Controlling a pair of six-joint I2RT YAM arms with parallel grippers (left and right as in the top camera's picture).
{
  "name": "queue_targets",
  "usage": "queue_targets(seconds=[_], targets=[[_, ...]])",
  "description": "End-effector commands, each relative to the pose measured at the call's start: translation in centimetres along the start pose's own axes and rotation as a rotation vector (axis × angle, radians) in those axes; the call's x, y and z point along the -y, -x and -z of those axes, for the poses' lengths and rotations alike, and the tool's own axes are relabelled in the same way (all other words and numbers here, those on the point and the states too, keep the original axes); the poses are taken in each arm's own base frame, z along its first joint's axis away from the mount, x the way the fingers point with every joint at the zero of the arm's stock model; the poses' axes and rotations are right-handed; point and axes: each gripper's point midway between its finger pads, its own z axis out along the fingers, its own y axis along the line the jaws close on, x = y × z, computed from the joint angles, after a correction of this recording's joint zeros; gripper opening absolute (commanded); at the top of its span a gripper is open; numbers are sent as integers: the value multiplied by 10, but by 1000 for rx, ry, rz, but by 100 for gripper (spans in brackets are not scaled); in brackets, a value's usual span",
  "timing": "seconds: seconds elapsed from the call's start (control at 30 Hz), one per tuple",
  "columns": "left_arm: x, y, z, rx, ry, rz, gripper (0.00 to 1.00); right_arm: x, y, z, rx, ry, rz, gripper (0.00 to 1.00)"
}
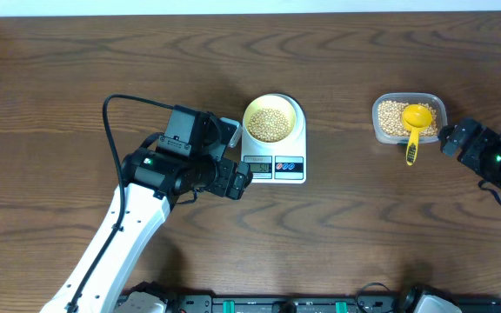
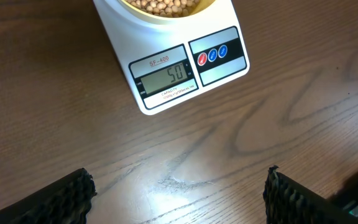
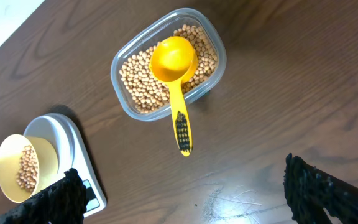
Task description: Scoop item into bowl and weigh 50g on scale
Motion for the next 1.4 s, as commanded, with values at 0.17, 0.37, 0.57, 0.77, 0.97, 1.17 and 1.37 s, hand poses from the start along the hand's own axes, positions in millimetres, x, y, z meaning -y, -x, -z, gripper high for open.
queue_targets(seconds=[0.17,0.37,0.57,0.77,0.97,1.17,1.37], targets=[[1,-2,2,3,-7,4,89,-2,2,3,9,6,-11,99],[1,-2,2,3,-7,4,89,0,1,6,12,-5,-11,92],[1,-2,2,3,-7,4,89,8,0,25,69,-70,0,99],[1,-2,2,3,-7,4,89,-8,-8,52,138,-29,44,99],[1,-2,2,3,-7,4,89,-23,-16,85,258,-33,145,99],[1,-2,2,3,-7,4,89,-39,-22,108,363,4,228,99],[1,-2,2,3,-7,4,89,-44,-27,106,460,30,316,99]])
